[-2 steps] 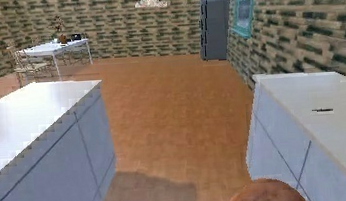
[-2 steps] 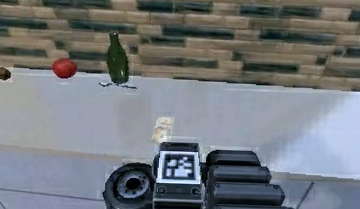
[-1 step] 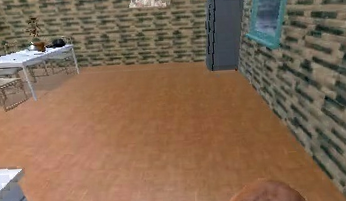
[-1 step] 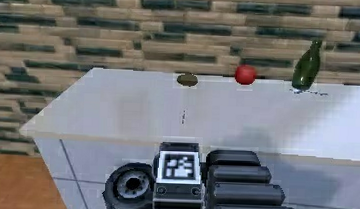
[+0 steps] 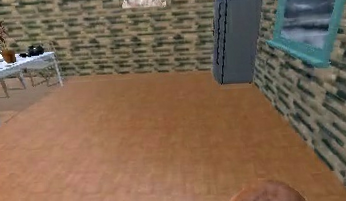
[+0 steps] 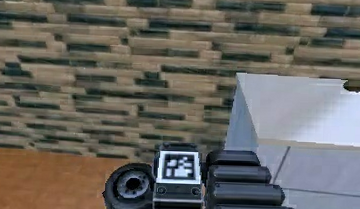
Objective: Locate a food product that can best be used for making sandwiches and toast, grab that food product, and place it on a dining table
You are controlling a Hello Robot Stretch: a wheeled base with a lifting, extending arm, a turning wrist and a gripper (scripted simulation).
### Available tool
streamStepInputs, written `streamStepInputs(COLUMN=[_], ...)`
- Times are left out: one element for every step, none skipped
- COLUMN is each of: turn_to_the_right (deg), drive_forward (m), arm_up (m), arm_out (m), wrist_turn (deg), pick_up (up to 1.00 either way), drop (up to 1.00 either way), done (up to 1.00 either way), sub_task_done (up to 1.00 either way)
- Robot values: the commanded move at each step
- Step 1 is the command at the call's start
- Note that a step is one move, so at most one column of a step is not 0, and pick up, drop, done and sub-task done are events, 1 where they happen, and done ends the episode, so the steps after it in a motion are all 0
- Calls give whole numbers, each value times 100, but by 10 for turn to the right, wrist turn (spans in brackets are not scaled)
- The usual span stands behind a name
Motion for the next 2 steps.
streamStepInputs(turn_to_the_right=[-300, 0], drive_forward=[0, 100], arm_up=[0, 0], arm_out=[0, 0], wrist_turn=[0, 0], pick_up=[0, 0], drop=[0, 0], done=[0, 0], sub_task_done=[0, 0])
